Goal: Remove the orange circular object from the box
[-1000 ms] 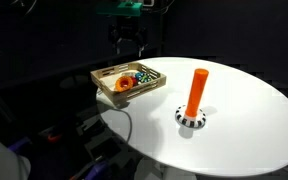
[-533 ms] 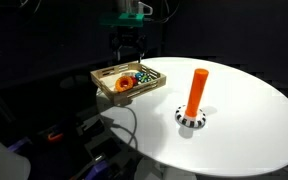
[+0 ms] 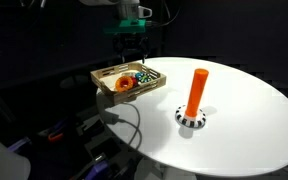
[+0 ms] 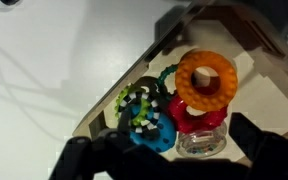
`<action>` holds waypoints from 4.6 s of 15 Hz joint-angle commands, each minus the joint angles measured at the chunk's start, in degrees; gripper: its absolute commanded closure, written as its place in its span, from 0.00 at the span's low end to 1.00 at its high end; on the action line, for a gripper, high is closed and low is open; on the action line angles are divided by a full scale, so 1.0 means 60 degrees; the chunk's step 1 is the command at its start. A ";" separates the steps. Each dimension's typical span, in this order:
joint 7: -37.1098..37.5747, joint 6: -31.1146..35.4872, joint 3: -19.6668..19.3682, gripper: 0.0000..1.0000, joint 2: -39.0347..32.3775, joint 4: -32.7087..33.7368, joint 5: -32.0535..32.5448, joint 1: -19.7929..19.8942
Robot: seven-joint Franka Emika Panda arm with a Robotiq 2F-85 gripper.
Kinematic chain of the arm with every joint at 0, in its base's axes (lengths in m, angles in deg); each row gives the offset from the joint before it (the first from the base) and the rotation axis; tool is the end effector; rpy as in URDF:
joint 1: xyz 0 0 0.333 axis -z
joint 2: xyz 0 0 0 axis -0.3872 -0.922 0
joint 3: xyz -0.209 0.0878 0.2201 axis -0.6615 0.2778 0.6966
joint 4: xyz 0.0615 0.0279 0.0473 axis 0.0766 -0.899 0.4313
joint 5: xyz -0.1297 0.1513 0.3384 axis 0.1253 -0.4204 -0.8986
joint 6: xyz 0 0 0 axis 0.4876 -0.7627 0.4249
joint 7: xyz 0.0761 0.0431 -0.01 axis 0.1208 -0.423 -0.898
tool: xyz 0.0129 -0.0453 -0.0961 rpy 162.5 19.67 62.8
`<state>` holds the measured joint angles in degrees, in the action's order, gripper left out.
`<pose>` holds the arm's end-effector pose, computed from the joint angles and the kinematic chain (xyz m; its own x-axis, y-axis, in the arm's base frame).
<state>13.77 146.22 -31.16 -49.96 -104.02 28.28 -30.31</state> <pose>0.4848 0.1157 0.2866 0.7965 0.6029 0.0460 0.6011 -0.7978 0.0471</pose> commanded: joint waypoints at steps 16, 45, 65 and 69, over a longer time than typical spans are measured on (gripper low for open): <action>-0.0268 0.1452 0.0502 0.00 -0.1000 -0.0527 -0.0358 0.0258; -0.0068 0.2331 0.0515 0.32 -0.2091 -0.0445 0.0042 0.0494; -0.1262 0.2317 0.1419 0.95 -0.0817 -0.0751 -0.1793 0.1660; -0.1313 0.1987 0.1060 0.95 -0.0258 -0.0829 -0.2147 0.1731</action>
<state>7.29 160.25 -23.92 -55.68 -107.10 17.00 -20.89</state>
